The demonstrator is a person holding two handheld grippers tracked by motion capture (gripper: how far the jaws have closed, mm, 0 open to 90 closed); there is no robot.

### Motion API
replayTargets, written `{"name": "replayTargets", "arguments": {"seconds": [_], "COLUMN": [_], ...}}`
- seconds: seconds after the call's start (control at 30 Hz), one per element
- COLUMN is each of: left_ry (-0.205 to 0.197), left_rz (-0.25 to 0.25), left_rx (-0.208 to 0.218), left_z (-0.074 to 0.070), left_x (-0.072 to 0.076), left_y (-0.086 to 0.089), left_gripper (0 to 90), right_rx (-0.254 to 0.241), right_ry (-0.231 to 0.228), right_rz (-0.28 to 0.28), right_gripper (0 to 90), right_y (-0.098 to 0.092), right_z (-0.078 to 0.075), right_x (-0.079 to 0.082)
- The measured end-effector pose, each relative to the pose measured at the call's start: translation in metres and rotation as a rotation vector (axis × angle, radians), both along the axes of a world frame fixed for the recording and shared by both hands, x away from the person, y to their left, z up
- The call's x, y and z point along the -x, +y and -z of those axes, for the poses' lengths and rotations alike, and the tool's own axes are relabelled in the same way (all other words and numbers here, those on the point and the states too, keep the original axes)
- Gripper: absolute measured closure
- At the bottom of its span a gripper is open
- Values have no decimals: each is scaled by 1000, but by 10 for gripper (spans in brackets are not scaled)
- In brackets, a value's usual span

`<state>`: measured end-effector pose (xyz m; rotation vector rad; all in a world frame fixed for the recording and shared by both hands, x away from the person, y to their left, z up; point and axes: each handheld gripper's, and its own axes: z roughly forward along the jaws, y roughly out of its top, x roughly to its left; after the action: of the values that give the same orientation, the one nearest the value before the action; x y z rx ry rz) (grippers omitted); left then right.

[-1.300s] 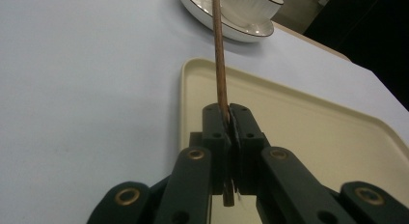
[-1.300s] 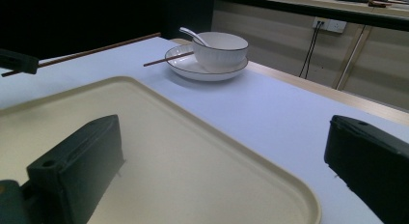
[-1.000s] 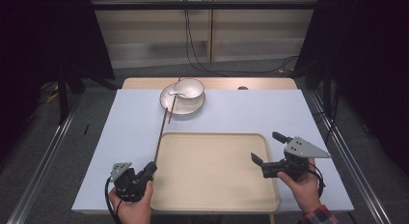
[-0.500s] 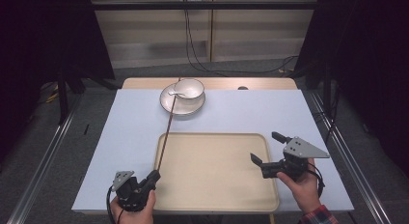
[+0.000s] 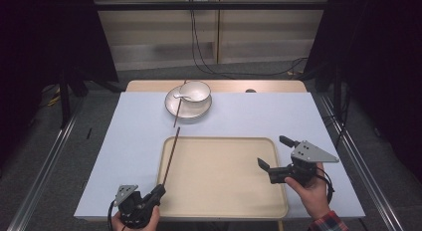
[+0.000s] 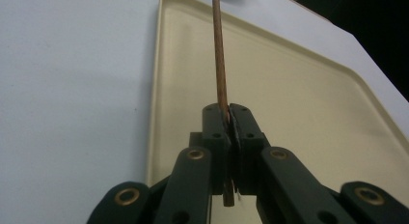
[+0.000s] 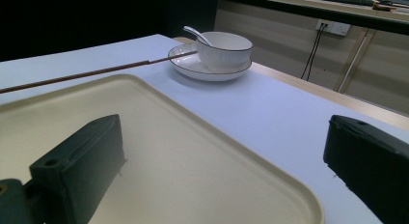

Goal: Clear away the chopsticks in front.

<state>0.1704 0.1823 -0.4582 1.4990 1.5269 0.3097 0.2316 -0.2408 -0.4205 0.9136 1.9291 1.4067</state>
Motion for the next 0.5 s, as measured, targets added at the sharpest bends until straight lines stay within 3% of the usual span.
{"name": "replayTargets", "arguments": {"seconds": [0.17, 0.5], "left_ry": [8, 51], "left_rz": [25, 19], "left_rx": [-6, -40], "left_z": [-1, 4], "left_x": [3, -3], "left_y": [-4, -6], "left_gripper": [863, 862], "right_rx": [0, -1], "right_ry": [-1, 1], "right_rz": [-2, 2], "right_gripper": [1, 1], "right_y": [2, 1], "right_z": [-1, -1], "right_x": [0, 0]}}
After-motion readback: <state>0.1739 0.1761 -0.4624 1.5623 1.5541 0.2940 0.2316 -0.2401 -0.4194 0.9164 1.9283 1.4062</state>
